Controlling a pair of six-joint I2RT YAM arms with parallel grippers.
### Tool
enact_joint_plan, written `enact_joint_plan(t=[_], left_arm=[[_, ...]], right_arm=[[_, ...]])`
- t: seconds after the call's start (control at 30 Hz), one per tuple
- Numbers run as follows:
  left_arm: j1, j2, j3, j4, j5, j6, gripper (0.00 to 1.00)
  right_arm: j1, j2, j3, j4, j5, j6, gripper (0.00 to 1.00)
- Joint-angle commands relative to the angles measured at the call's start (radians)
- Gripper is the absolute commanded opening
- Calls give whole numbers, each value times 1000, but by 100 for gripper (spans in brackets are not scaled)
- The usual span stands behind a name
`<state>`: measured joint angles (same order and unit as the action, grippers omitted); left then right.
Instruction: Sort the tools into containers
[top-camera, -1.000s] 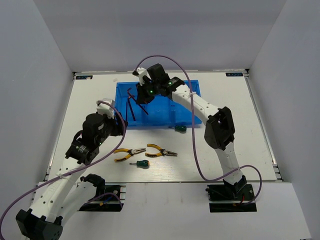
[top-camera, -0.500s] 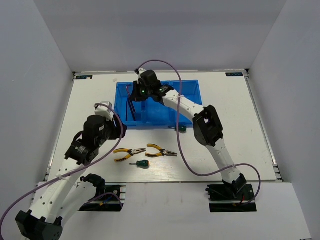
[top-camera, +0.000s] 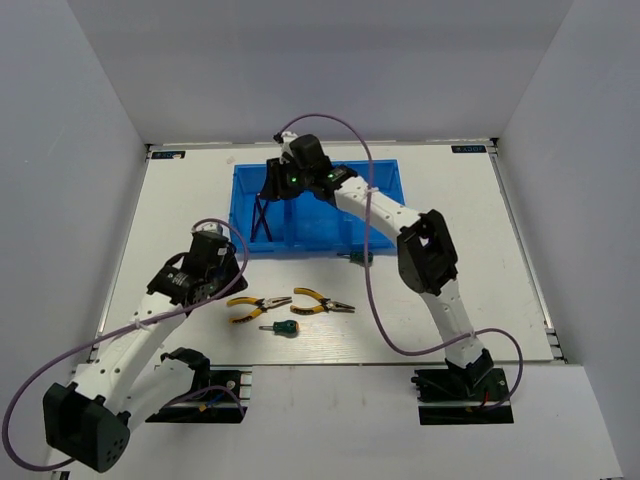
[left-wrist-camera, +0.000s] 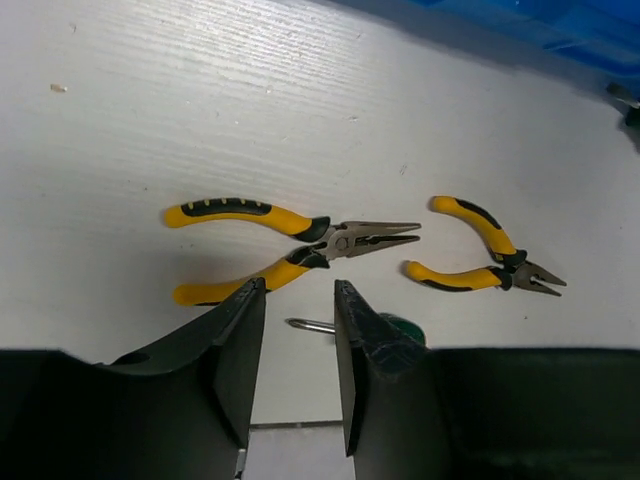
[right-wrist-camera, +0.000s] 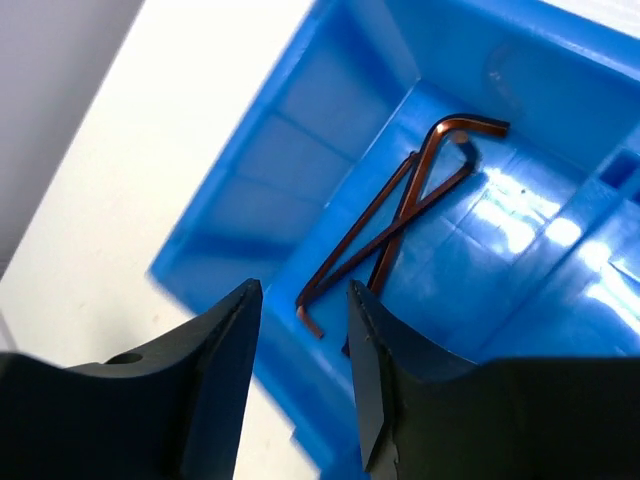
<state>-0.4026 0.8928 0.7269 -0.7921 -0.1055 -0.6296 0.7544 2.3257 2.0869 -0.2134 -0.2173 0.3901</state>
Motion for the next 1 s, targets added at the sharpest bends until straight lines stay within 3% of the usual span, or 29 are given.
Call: enact_joint_plan(t=[0.0,0.2,0.37,0.57,0.83,0.97], left_arm=[[-4,9,8,-30,-28,-154,44],[-4,133,-11,-99,-28,-404,42],[-4,218,3,-127,-63,-513,51],[-4,343,26,-33,-114,-562,59],[-4,495,46,86,-135,-616,59],[-13,551,83,60,-172,-625,49]], right_arm=[[-21,-188,-31,-18,-86,-25,45],[-93,-396,-268,-141,-90,-135,43],[-179,-603,-511,-179,-80,-171,42],[-248,-788,-724,-195,-117,-194,42],[-332,-933,-860,-202,-148,-194,42],[-372,-982,-915,-207,-154,-195,42]])
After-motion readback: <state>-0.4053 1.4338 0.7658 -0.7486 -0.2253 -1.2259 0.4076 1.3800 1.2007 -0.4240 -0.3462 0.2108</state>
